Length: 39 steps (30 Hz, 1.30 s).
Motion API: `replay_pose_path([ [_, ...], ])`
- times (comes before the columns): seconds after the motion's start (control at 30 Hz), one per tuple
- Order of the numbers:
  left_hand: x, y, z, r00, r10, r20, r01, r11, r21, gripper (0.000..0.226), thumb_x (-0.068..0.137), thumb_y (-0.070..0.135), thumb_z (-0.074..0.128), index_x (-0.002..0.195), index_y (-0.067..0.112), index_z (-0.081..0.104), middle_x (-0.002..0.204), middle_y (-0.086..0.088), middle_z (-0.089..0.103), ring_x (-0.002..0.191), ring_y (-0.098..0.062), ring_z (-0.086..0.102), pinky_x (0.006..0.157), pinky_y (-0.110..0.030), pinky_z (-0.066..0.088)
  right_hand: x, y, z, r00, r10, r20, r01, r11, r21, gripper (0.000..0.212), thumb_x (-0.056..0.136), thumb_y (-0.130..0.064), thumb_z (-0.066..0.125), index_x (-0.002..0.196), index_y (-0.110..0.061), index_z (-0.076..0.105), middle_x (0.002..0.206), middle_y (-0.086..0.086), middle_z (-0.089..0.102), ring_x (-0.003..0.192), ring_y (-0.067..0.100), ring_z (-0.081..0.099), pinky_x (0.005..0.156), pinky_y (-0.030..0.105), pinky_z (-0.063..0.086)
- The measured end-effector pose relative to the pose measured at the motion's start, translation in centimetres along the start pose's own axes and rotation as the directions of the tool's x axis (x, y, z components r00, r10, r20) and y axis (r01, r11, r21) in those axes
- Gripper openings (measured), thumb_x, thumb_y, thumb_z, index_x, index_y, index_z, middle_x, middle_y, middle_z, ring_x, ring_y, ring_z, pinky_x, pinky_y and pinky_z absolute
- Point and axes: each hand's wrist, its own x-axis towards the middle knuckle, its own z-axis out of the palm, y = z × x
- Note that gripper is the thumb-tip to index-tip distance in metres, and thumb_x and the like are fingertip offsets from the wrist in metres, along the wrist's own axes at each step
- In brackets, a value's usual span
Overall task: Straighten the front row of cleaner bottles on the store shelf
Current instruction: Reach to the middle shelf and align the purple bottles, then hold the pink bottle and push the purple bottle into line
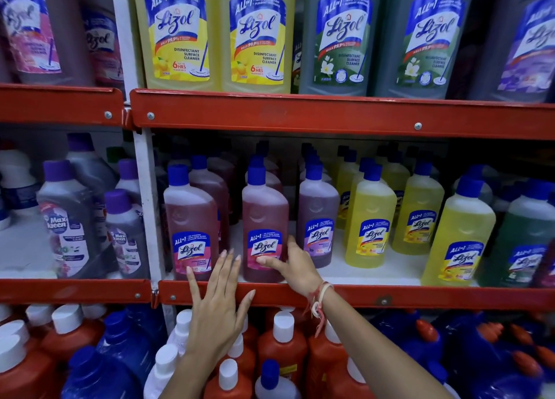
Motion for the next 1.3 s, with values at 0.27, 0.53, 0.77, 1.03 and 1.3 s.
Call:
replay_pose_path([
  [0.27,0.0,0.2,-0.2,0.999,-0.024,0.031,0.025,0.999,-0.022,0.077,0.093,0.065,0.024,0.15,0.014,0.029,0.158,-0.005,0.031,0.148,-0.015,0.018,0.118,-0.06,0.001,-1.8,0.5,-1.1,0.999,-0.038,0.036,0.038,0.999,-0.004,0.064,0.077,-0.04,0.075,0.126,-0.009,0.048,0.122,0.008,0.068,0.11,0.021,0.066,0.088,0.026,0.052],
  [0.53,-0.2,-0.2,-0.1,0.996,0.01,0.084,-0.015,0.998,0.058,0.091,0.084,0.077,0.027,0.145,0.01,0.034,0.155,-0.01,0.037,0.146,-0.02,0.022,0.116,-0.061,0.001,-3.1,2.2,-3.8,0.938,-0.098,-0.332,0.128,0.989,0.069,0.051,0.074,-0.041,0.078,0.115,-0.014,0.064,0.108,-0.001,0.07,0.095,0.011,0.067,0.08,0.016,0.054],
  [0.77,-0.1,0.1,0.1,0.995,-0.013,0.094,0.006,0.998,0.068,0.091,0.081,0.076,0.03,0.143,0.01,0.036,0.153,-0.01,0.04,0.145,-0.022,0.024,0.116,-0.062,0.003,-1.3,3.3,-6.6,0.929,0.033,-0.368,-0.018,0.999,0.042,0.074,0.078,-0.032,0.076,0.138,-0.006,0.041,0.124,0.004,0.051,0.113,0.017,0.052,0.089,0.024,0.041],
  [1.03,0.0,0.0,-0.2,0.998,-0.023,0.059,0.022,1.0,0.017,0.081,0.089,0.07,0.021,0.136,0.01,0.047,0.145,-0.009,0.052,0.141,-0.018,0.028,0.118,-0.056,-0.004,2.2,4.5,-7.8,0.978,0.202,-0.054,-0.149,0.856,0.495,0.059,0.082,-0.021,0.073,0.132,-0.006,0.046,0.128,0.017,0.063,0.107,0.028,0.065,0.098,0.044,0.052],
  [1.3,0.0,-0.1,-0.1,0.999,-0.02,0.042,0.018,0.998,0.053,0.08,0.089,0.07,0.022,0.131,0.009,0.053,0.135,-0.01,0.06,0.135,-0.02,0.037,0.116,-0.06,0.006,1.2,4.8,-8.5,0.994,0.102,-0.027,-0.088,0.941,0.327,0.055,0.081,-0.024,0.074,0.126,-0.011,0.044,0.117,0.012,0.066,0.103,0.025,0.067,0.093,0.045,0.056],
])
